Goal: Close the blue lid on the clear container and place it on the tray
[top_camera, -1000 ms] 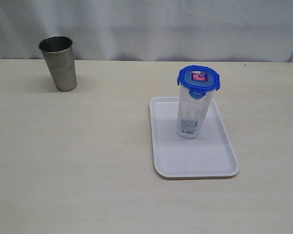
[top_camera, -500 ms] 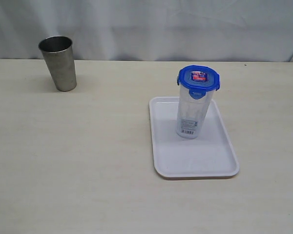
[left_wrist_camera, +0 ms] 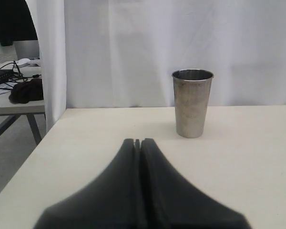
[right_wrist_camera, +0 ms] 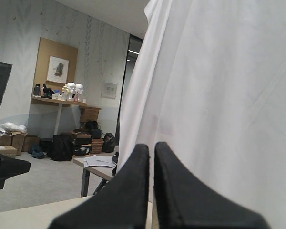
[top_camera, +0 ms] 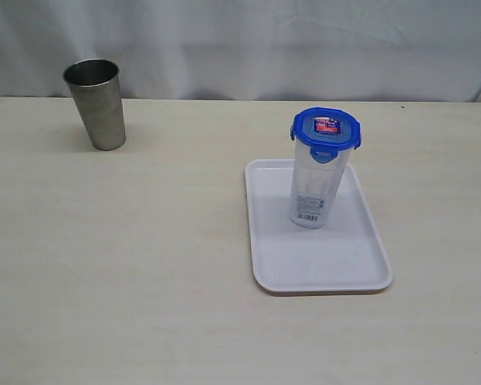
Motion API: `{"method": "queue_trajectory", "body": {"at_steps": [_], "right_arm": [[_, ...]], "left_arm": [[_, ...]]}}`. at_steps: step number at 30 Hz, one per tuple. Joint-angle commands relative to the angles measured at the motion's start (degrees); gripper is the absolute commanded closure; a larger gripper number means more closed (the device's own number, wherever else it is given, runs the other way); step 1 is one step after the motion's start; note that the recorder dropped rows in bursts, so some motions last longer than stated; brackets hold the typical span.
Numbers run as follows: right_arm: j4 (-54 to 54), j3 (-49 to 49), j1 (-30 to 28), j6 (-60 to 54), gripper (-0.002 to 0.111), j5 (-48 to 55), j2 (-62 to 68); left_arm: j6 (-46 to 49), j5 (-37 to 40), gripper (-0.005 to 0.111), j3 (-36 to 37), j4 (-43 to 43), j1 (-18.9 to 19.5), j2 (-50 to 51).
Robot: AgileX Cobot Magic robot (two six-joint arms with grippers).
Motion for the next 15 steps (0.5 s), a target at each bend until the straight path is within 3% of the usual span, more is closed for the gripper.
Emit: {"method": "queue_trajectory", "body": {"at_steps": [1, 7, 15], "right_arm": [[0.22, 0.26, -0.31, 0.15, 0.104, -0.20, -0.20], [0.22, 0.26, -0.31, 0.15, 0.104, -0.20, -0.20], [0.22, 0.26, -0.31, 0.15, 0.104, -0.20, -0.20]], "left_arm": [[0.05, 2.78, 0.107, 0.18, 0.20, 0.26, -0.15], [0.05, 7.61, 0.107, 0.18, 0.27, 0.26, -0.15], [0.05, 7.61, 0.107, 0.18, 0.27, 0.26, -0.15]]}}
